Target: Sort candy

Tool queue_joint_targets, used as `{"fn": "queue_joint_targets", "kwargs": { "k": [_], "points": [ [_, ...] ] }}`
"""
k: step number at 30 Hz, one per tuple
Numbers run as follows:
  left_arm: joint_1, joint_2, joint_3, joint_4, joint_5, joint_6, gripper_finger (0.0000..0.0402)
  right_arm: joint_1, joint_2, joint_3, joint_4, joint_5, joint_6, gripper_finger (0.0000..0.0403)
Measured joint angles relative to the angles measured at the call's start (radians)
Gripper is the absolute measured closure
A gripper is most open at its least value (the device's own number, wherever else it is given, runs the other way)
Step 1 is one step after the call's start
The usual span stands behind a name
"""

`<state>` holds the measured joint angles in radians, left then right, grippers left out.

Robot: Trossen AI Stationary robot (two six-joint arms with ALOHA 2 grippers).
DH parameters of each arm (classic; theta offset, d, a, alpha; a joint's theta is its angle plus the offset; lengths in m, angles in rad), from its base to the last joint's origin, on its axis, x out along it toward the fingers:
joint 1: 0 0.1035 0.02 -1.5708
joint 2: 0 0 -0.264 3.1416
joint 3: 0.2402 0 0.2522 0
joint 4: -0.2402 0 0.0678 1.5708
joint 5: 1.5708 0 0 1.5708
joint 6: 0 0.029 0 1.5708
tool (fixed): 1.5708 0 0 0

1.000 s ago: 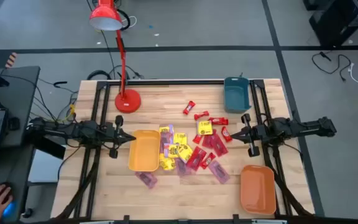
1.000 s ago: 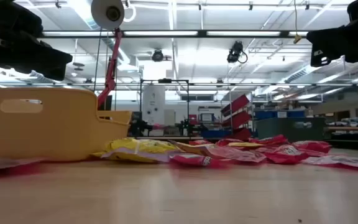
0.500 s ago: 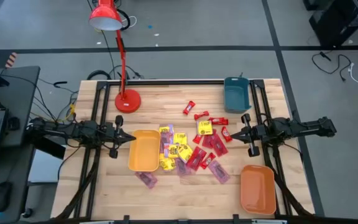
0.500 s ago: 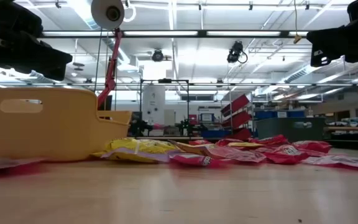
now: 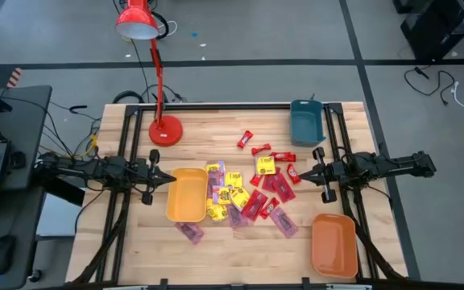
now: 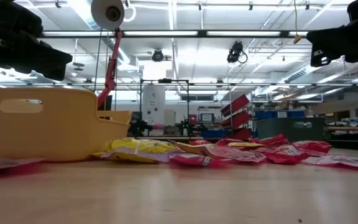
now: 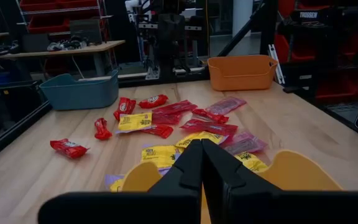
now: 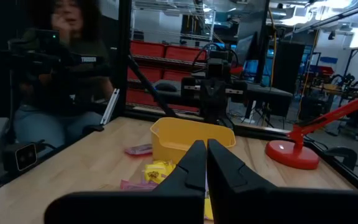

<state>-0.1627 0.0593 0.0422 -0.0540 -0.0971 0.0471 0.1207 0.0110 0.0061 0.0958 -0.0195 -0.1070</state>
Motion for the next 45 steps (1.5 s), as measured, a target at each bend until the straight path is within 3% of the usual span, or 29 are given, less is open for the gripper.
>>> {"fn": "queue_joint_targets", "kwargs": {
  "k": [32, 36, 45],
  "points": [
    [0.0, 0.0, 0.0, 0.001, 0.0, 0.002, 0.0394, 0.0, 0.0, 0.0, 0.0, 0.0, 0.0, 0.04],
    [0.0, 0.0, 0.0, 0.048, -0.006, 0.074, 0.0394, 0.0, 0.0, 0.0, 0.0, 0.0, 0.0, 0.04],
    [0.0, 0.0, 0.0, 0.089, -0.006, 0.079, 0.0394, 0.0, 0.0, 0.0, 0.0, 0.0, 0.0, 0.04]
  ]
}}
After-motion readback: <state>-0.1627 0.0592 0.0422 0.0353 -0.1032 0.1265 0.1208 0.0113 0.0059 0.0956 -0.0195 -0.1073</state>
